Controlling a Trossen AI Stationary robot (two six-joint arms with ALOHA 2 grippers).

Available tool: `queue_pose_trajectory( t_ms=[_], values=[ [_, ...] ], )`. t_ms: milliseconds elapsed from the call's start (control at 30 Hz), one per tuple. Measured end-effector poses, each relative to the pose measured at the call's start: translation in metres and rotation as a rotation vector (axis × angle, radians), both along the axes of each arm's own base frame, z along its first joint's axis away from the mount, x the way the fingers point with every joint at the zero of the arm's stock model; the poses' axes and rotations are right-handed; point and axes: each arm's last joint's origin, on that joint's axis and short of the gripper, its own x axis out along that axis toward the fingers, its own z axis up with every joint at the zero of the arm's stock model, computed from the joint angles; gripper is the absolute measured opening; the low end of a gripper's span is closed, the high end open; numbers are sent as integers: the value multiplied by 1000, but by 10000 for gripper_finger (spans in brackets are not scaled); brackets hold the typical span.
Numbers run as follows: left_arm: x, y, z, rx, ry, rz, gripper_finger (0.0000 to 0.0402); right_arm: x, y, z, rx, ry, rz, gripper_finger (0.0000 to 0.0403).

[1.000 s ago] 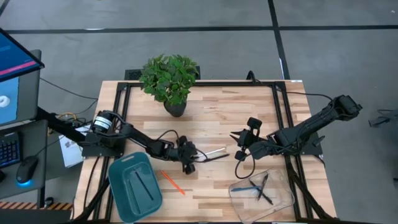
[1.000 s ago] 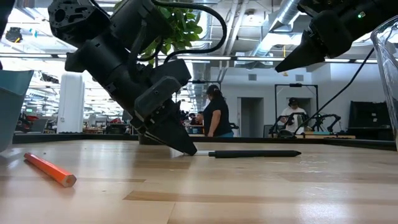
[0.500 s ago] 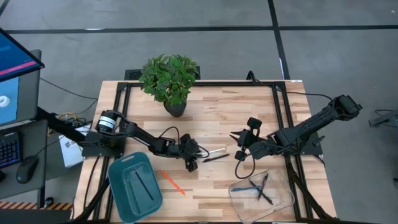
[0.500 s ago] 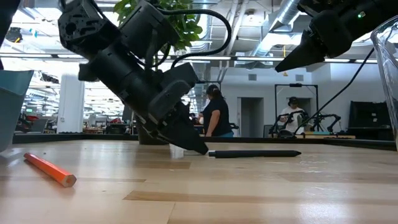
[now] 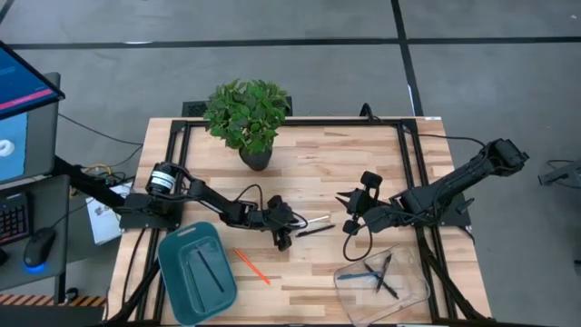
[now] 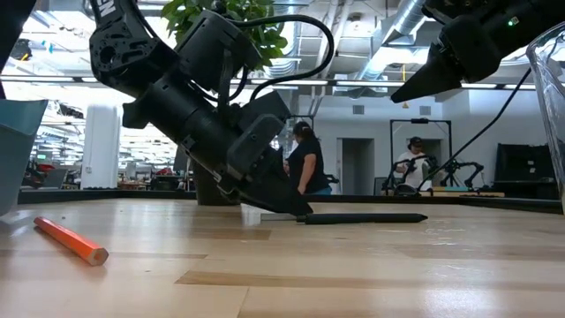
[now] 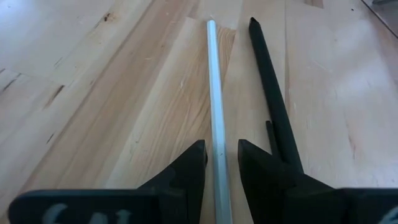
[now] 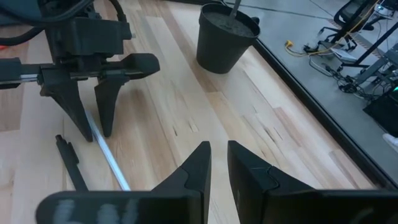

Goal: Sort pens & pencils
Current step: Put the white pencil into the blue bin

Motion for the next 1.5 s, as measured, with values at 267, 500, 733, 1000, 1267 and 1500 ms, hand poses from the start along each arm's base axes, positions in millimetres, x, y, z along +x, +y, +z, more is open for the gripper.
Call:
queue_pose_trajectory(
  t_ms=[267,500,733,1000,1267,1500],
  values=[
    [0,0,0,-12,2,-14,92,0,1,0,19,3,12,75],
    [0,2,0,-23,1,-16,92,0,1,0,20,3,13,75],
    [1,4,0,-29,0,-16,92,0,1,0,20,3,13,75],
    [1,9,-1,-32,10,-22,92,0,1,0,20,3,13,75],
    [1,12,-1,-37,17,-35,92,0,1,0,21,-1,13,75],
    [1,13,-1,-33,24,-33,92,1,1,0,22,-4,14,75]
  ],
)
